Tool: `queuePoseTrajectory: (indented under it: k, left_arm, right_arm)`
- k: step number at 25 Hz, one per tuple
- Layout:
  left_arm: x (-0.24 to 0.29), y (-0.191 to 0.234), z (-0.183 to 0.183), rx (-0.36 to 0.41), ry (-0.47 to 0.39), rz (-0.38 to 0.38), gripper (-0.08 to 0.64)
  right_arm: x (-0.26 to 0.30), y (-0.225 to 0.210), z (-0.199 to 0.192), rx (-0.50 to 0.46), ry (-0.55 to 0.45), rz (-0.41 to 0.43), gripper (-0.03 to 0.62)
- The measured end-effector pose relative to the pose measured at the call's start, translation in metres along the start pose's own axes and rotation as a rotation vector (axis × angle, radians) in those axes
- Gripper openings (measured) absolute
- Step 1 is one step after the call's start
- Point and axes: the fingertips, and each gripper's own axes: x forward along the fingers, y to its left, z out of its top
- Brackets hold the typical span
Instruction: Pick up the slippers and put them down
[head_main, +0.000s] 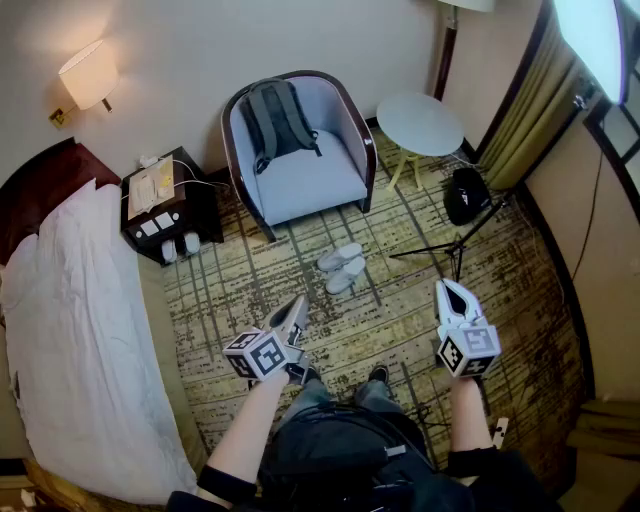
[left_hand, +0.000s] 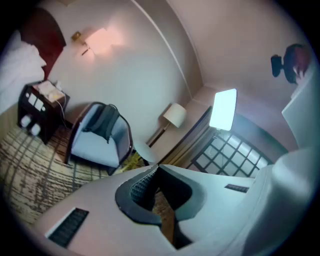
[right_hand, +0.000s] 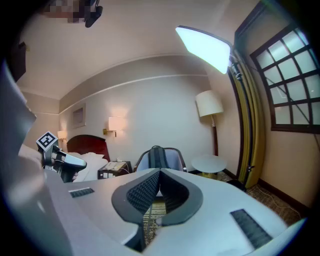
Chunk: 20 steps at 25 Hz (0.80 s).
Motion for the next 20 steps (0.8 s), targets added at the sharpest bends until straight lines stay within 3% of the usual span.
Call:
queuePoseTrajectory:
  k: [6,11,17,20]
  left_arm:
    - [-0.060,0.060,0.035,0.174,-0.074,0.208,0.000]
    - [-0.137,0.116,0.060,0.300,-0.164,0.471,0.000]
    - [-0.241,0.175,0.073,0.337,-0.254,0.743,0.000]
    - [-0.280,0.195,0.073,0.327,-0.287,0.819,0.000]
  right_arm:
    - [0.056,0.089,-0.009,-0.032,0.030,0.170,0.014]
    - [0.104,0.189,-0.017,-0.092,0.059,0.381,0.014]
    - [0.129,0.320,-0.034,-0.181,0.089,0.635,0.014]
    - [0.133,0.368,-0.044,-0.209,0.105,0.721,0.014]
